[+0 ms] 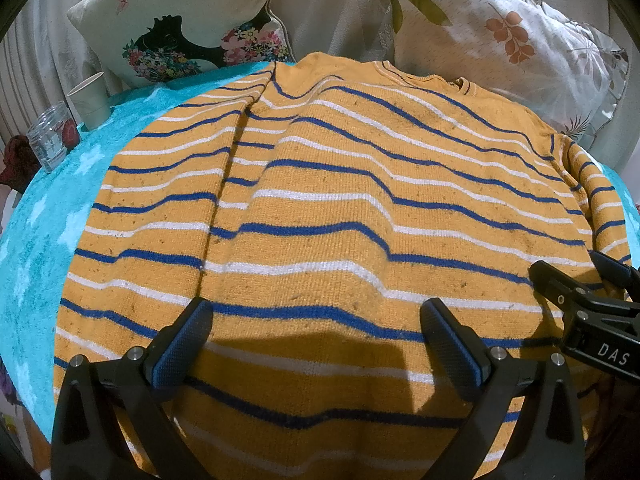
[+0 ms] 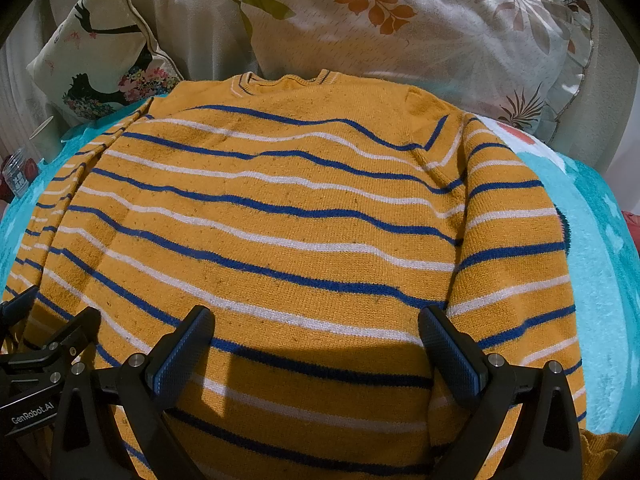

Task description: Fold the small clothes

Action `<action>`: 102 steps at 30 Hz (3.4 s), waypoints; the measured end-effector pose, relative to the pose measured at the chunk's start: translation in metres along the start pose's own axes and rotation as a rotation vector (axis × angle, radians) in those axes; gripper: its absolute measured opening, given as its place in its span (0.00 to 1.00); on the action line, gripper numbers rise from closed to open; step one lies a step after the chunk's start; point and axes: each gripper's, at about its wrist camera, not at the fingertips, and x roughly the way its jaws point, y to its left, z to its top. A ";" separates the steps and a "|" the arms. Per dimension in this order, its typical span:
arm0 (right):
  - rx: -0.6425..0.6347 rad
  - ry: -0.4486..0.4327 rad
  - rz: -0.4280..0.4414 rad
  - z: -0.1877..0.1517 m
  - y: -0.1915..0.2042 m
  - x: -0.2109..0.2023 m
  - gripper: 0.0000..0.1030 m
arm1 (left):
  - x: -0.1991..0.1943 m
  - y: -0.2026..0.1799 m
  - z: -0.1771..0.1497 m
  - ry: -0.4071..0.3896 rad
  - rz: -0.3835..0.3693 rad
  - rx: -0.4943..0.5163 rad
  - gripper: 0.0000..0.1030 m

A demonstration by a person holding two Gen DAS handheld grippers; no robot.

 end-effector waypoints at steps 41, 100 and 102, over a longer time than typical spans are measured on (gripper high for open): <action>0.000 -0.001 0.001 0.000 -0.002 0.001 1.00 | 0.000 0.000 0.000 -0.001 0.001 0.000 1.00; 0.008 0.021 -0.049 0.003 0.000 0.003 1.00 | -0.027 0.058 0.036 0.096 -0.033 0.147 1.00; 0.008 0.014 -0.048 0.003 0.000 0.003 1.00 | -0.024 0.068 0.034 0.117 -0.038 0.135 1.00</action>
